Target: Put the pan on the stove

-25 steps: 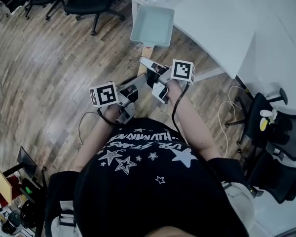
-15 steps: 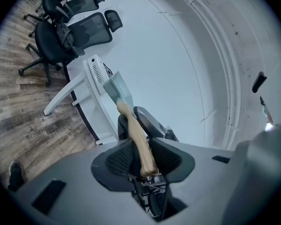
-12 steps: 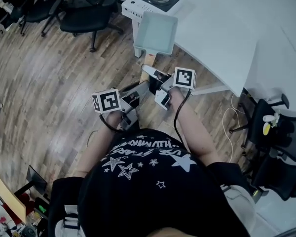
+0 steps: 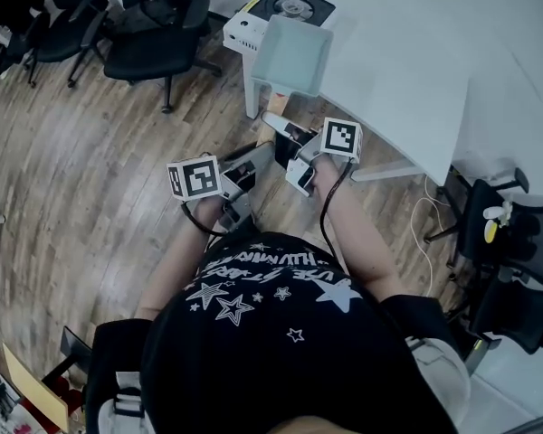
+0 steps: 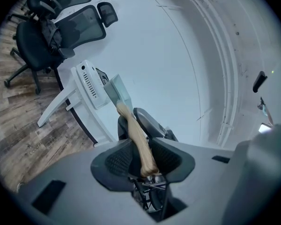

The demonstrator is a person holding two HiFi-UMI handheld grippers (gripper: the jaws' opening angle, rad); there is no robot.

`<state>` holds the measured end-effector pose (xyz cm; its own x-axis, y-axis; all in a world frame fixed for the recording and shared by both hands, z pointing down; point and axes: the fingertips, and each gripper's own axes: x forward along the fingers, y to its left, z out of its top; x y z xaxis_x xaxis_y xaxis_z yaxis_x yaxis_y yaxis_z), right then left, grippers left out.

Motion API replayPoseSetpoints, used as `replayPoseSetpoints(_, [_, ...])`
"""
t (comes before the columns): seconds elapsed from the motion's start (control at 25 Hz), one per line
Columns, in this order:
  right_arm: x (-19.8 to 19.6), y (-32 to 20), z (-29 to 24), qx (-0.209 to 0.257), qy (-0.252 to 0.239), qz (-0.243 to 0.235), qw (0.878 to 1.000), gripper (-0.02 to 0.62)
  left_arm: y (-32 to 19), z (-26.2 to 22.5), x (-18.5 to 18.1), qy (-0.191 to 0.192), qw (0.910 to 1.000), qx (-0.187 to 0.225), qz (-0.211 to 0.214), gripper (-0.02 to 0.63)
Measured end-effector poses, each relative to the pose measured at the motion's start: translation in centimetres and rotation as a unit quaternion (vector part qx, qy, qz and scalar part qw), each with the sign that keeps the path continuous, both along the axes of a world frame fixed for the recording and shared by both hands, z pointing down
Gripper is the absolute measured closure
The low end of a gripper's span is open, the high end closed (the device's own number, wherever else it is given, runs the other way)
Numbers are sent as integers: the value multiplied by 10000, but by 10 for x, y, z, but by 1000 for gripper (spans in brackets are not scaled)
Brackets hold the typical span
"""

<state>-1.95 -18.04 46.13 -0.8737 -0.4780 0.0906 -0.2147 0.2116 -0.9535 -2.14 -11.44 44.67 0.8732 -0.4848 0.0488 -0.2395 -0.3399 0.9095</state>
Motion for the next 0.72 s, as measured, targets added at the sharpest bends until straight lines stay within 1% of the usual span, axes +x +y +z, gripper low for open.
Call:
replayPoseSetpoints(0.4, [-33, -35, -6, 119, 100, 356, 9992, 463, -34, -5, -37, 7, 9991, 136, 400, 476])
replayPoseSetpoints(0.52, [-37, -40, -3, 84, 119, 353, 9993, 463, -40, -3, -41, 63, 9990, 67, 434, 476])
replayPoseSetpoints(0.72, [-37, -56, 0, 25, 43, 403, 9992, 463, -57, 0, -43, 45, 9990, 80, 435, 476])
